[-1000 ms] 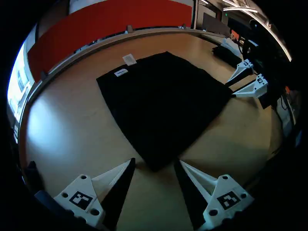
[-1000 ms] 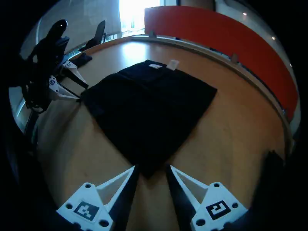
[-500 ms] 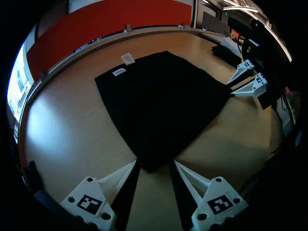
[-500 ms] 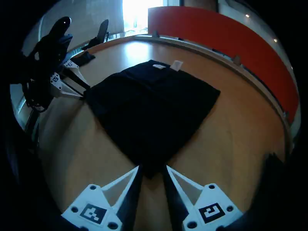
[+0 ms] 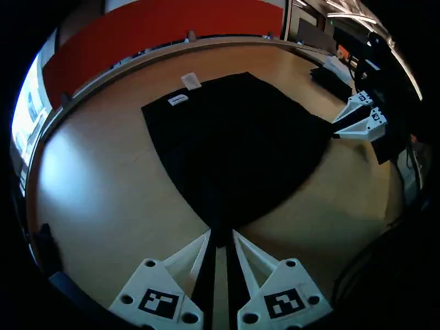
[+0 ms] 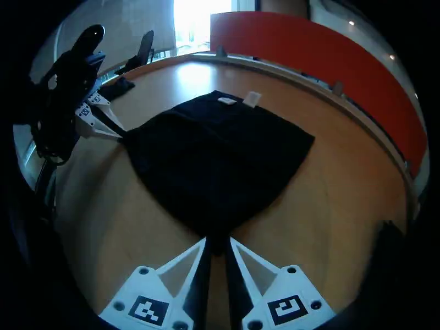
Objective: Fold towel
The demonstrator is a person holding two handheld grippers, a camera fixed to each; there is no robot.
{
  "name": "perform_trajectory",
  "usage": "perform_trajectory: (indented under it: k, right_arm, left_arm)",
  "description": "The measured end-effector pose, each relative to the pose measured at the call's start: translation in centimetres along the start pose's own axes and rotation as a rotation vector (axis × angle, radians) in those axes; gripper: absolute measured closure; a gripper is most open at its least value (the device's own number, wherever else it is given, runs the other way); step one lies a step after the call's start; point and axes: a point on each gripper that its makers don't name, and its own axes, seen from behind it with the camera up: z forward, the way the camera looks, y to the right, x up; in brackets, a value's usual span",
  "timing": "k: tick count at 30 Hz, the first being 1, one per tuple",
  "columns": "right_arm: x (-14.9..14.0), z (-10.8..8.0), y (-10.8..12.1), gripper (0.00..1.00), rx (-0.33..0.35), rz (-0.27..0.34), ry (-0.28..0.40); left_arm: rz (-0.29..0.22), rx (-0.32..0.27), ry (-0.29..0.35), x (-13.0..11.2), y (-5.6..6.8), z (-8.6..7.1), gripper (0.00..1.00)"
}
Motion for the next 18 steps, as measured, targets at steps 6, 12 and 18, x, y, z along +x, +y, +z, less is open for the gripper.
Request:
perform_trajectory:
  k: [6,12,18]
  right_arm:
    - [0.6,-0.5,0.4,0.85,-0.006,0.009,0.016]
    - [1.2,-1.5,0.8,0.85,-0.015,0.005,0.029]
    - [2.7,-2.8,1.2,0.85,-0.03,0.0,0.053]
  left_arm:
    - [-0.026,-0.001,0.007,0.3,0.3,-0.2,0.89]
    - [-0.044,0.011,0.03,1.4,0.3,-1.2,0.89]
    - [-0.064,0.019,0.052,2.7,0.3,-2.5,0.89]
